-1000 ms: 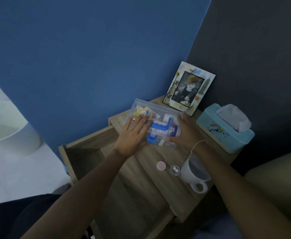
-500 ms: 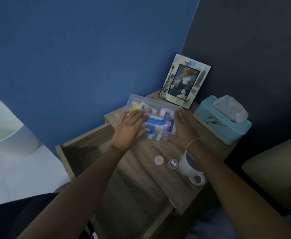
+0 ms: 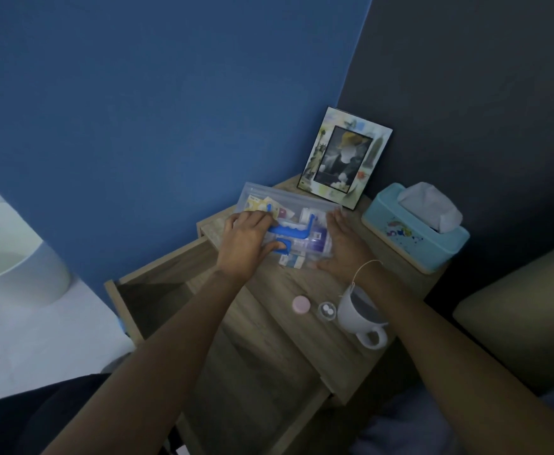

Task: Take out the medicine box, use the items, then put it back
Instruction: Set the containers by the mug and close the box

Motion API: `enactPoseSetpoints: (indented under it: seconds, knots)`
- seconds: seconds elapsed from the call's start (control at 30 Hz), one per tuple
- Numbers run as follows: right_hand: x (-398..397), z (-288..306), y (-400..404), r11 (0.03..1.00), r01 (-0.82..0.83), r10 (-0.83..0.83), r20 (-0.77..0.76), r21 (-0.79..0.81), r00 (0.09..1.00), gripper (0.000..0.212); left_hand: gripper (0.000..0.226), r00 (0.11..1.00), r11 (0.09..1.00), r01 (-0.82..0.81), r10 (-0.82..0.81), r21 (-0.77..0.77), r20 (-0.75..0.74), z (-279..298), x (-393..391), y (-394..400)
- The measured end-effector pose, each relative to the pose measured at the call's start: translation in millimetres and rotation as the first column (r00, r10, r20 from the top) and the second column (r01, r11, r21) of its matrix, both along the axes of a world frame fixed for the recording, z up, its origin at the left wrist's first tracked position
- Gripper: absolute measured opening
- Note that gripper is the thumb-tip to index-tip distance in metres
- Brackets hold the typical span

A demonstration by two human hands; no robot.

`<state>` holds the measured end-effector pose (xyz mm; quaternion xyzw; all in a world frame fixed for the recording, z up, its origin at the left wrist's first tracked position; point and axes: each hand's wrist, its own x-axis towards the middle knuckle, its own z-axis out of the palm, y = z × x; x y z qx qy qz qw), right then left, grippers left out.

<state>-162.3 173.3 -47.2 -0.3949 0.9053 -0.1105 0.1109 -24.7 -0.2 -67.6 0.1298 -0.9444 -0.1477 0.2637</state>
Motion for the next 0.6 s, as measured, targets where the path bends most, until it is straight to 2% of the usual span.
enactPoseSetpoints:
  seconds: [0.13,0.33,0.47,0.53,0.6]
  knots:
    - [1,0,-2,1.0,0.011,-0.011,0.002,0.012,1.0,0.115,0.045,0.999,0.995,-0.013,0.017,-0.096,0.033,-2,0,2]
    - [4,2,-2,0.999,0.031,-0.032,0.005,0.028,0.999,0.117,0.048,0.999,0.99,-0.01,0.016,-0.138,0.037,-2,2,3]
    - [8,1,-4,0.997,0.065,-0.064,0.027,-0.036,0.998,0.111,0.039,0.999,0.999,0.024,-0.025,-0.027,-0.027,-4,8,1]
    - [11,1,-8,0.993,0.084,-0.083,0.017,-0.08,0.996,0.107,0.044,0.998,0.997,0.068,-0.068,0.033,-0.015,-6,14,1]
    - [15,-1,-12,0.988,0.12,-0.117,0.038,-0.095,0.992,0.113,0.056,0.993,0.993,0.113,-0.115,0.038,0.042,-9,21,0]
